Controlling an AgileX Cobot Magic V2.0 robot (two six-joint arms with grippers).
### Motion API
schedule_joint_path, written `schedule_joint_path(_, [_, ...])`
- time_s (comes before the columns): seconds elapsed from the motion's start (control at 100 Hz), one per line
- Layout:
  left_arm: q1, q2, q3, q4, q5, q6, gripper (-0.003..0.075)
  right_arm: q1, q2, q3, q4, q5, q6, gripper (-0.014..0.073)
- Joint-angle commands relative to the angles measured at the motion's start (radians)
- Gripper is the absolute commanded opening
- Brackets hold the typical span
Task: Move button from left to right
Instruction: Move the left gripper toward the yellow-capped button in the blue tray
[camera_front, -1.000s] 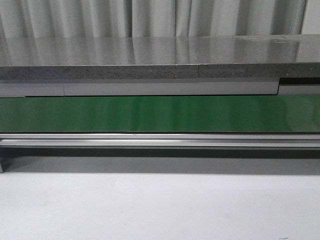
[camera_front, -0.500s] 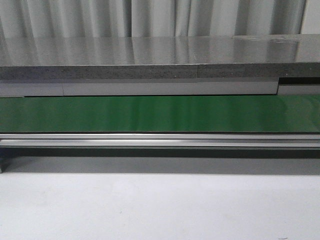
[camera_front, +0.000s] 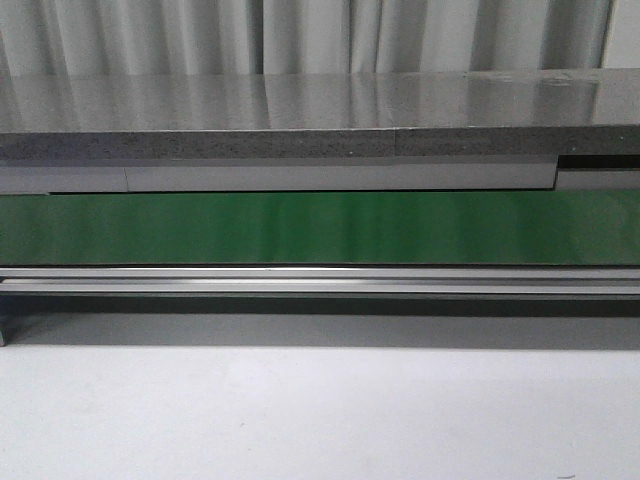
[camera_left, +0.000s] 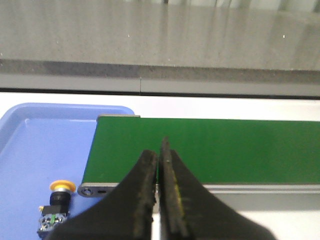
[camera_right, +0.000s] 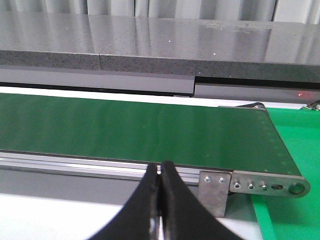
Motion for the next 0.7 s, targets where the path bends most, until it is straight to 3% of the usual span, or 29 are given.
schedule_joint_path(0.0, [0.001,0.096,-0.124,-0.013,0.071,-0.009,0.0005,0.001,-0.017,0.001,-0.012,-0.085,-0.006,-0.0121])
schedule_joint_path(0.2, [0.001,0.249,-0.273,-0.013,0.257,-0.009,0.0005,0.001,-0.017,0.001,-0.012,-0.085,-0.006,-0.0121])
schedule_joint_path(0.69, [0.001,0.39,-0.286,-0.006,0.312,-0.009,0.0031,0.001,-0.017,0.001,-0.012,-0.085,-0.006,-0.0121])
